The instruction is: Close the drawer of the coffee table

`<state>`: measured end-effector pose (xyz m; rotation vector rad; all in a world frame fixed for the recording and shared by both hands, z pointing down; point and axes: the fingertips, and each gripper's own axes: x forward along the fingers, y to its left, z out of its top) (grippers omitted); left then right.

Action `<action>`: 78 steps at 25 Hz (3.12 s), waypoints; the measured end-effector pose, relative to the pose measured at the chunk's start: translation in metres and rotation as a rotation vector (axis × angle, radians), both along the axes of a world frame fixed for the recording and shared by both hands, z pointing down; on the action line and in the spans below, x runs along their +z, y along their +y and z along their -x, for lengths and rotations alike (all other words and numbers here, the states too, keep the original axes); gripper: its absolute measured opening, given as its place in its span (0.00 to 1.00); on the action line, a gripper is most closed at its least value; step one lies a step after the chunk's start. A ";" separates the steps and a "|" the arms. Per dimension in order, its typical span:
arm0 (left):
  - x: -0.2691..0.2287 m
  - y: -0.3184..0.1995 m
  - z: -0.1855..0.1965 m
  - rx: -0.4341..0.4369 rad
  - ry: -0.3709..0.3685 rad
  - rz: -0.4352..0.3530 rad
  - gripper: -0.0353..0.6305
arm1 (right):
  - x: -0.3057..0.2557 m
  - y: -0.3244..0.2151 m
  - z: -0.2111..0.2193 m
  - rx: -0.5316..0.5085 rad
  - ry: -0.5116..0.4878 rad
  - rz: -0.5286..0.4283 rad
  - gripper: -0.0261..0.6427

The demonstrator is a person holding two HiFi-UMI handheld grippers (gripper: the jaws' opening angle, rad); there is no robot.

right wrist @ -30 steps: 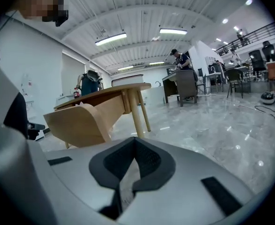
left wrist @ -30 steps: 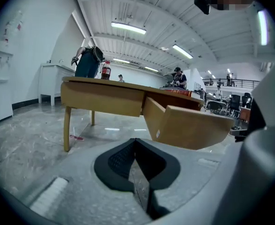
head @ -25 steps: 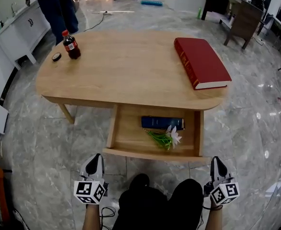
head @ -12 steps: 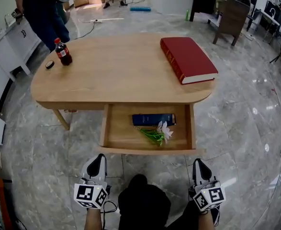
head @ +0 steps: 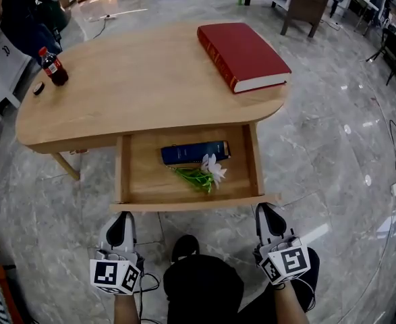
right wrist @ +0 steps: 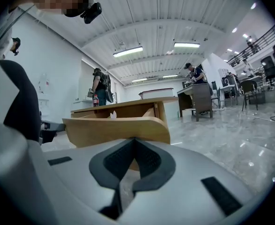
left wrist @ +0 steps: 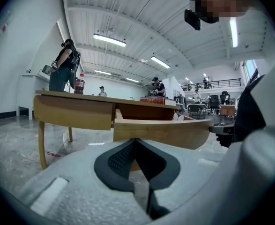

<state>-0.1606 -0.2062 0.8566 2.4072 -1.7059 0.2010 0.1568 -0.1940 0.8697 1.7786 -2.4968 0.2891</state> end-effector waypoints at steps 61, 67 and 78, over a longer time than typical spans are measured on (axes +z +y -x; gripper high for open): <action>-0.024 -0.126 -0.007 -0.001 0.054 0.002 0.07 | -0.027 -0.129 -0.009 0.225 0.066 -0.007 0.06; -0.024 -0.143 -0.006 -0.018 0.075 -0.010 0.07 | -0.027 -0.146 -0.008 0.203 0.081 -0.007 0.06; -0.023 -0.170 -0.008 -0.039 0.073 -0.020 0.07 | -0.027 -0.175 -0.011 0.207 0.060 -0.018 0.06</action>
